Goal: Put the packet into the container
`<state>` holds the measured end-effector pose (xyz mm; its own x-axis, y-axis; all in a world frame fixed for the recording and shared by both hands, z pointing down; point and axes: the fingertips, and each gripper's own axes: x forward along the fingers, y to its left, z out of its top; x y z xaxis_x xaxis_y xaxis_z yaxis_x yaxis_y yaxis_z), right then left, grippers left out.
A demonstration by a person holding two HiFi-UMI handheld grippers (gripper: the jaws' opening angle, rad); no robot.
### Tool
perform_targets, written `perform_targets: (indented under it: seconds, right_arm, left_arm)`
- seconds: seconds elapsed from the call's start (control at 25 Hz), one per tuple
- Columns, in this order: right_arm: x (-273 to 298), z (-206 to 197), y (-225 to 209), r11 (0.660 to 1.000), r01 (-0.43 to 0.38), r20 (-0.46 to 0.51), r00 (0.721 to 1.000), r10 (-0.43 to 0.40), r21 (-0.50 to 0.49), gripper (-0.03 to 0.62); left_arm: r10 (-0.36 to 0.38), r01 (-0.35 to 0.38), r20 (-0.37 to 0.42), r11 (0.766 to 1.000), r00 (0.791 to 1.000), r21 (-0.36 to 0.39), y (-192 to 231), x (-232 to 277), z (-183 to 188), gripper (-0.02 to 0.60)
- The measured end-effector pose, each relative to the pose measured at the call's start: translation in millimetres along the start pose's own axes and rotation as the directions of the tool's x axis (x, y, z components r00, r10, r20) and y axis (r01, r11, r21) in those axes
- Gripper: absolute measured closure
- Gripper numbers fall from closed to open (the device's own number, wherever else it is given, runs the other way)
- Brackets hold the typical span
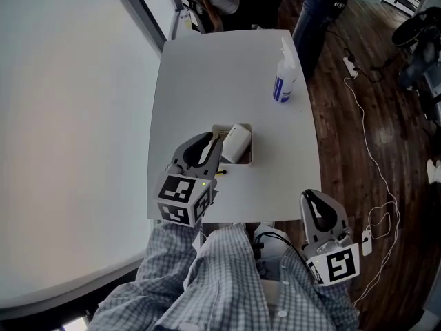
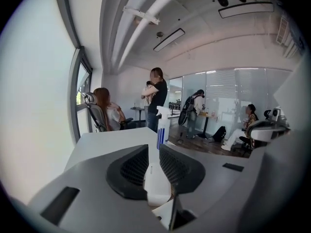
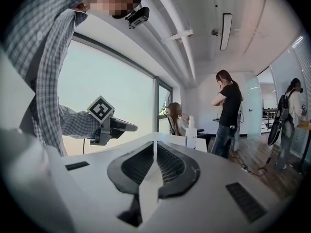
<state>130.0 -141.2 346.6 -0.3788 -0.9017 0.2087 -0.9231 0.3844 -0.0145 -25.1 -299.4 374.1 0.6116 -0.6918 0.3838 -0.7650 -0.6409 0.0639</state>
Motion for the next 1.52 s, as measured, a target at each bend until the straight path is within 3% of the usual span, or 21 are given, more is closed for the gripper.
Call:
perform_targets:
  seconds: [0.2, 0.44, 0.68, 1.08, 1.52]
  right_arm:
    - [5, 6, -2, 1.000, -0.017, 0.015, 1.000, 0.018, -0.024, 0.562]
    - [10, 12, 1, 0.996, -0.058, 0.020, 0.998, 0.060, -0.073, 0.562]
    - [22, 29, 4, 0.994, -0.075, 0.066, 0.995, 0.080, -0.073, 0.562]
    - [33, 38, 12, 0.982, -0.127, 0.076, 0.988, 0.138, -0.137, 0.562]
    - [40, 50, 20, 0.977, -0.148, 0.102, 0.981, 0.164, -0.154, 0.562]
  left_arm:
    - [-0.017, 0.018, 0.085, 1.000, 0.996, -0.015, -4, -16, 22, 0.549]
    - [-0.031, 0.026, 0.138, 0.999, 0.990, 0.040, -10, -37, 47, 0.565]
    - [-0.045, 0.036, 0.171, 0.998, 0.984, 0.053, -16, -63, 61, 0.572]
    - [0.001, 0.000, 0.177, 1.000, 0.984, -0.001, -10, -104, 60, 0.572]
    - [-0.051, 0.057, 0.248, 0.998, 0.967, -0.015, -34, -119, 70, 0.572]
